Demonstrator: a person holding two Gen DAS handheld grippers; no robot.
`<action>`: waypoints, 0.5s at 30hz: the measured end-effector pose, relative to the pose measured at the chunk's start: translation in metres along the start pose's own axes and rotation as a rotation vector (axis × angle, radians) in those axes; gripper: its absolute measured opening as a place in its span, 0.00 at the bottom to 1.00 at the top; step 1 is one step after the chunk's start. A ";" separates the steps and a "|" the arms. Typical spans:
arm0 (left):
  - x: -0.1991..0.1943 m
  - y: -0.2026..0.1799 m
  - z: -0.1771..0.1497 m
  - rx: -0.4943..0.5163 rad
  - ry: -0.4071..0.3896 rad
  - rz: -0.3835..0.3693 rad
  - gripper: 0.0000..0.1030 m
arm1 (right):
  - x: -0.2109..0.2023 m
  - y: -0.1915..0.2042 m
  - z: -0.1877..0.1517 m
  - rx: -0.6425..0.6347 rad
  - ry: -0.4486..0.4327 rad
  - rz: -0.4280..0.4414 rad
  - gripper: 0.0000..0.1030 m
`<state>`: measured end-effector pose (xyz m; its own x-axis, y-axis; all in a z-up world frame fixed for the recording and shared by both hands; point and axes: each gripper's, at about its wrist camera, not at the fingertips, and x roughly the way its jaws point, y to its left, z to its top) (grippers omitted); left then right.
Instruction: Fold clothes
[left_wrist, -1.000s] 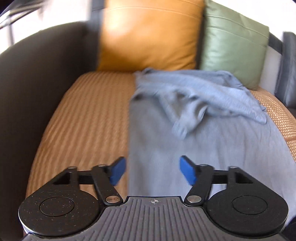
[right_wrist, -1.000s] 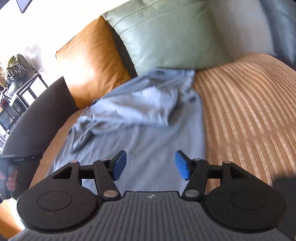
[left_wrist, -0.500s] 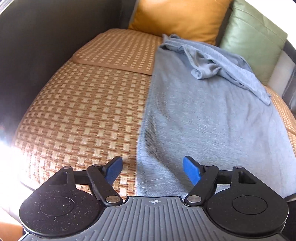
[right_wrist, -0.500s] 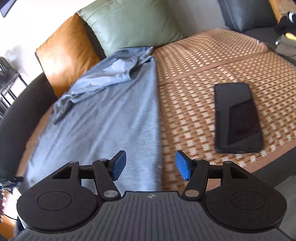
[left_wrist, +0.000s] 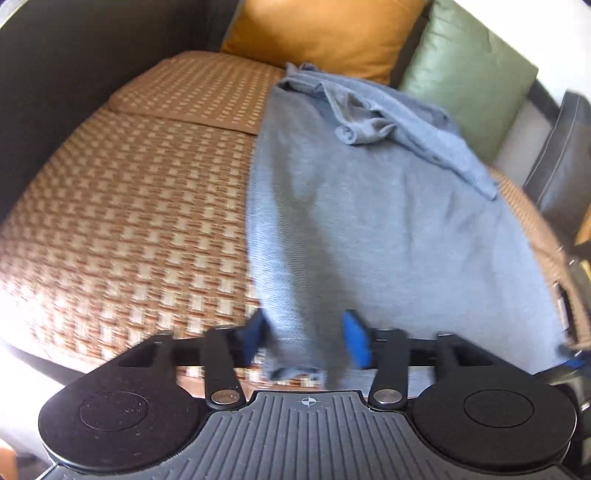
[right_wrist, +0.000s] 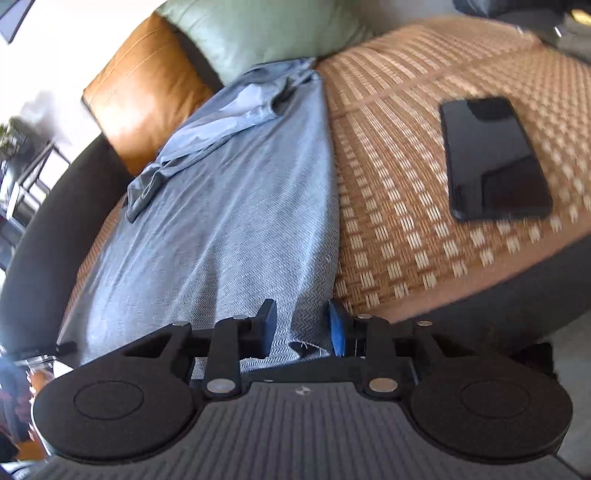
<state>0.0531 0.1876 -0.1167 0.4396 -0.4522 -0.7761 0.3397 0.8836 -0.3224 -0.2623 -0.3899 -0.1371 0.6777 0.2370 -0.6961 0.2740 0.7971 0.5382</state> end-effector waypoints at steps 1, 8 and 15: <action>0.000 -0.002 -0.001 0.001 -0.001 0.001 0.80 | 0.000 -0.001 -0.002 0.011 0.004 0.005 0.34; 0.001 -0.016 -0.005 0.073 -0.003 0.089 0.05 | 0.005 -0.003 -0.003 0.072 0.008 0.021 0.06; -0.022 0.006 -0.006 -0.089 -0.061 0.017 0.03 | -0.025 -0.015 0.007 0.128 -0.071 0.084 0.06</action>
<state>0.0402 0.2034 -0.1050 0.4948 -0.4416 -0.7484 0.2575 0.8971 -0.3590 -0.2785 -0.4113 -0.1244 0.7470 0.2561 -0.6135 0.2966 0.6976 0.6523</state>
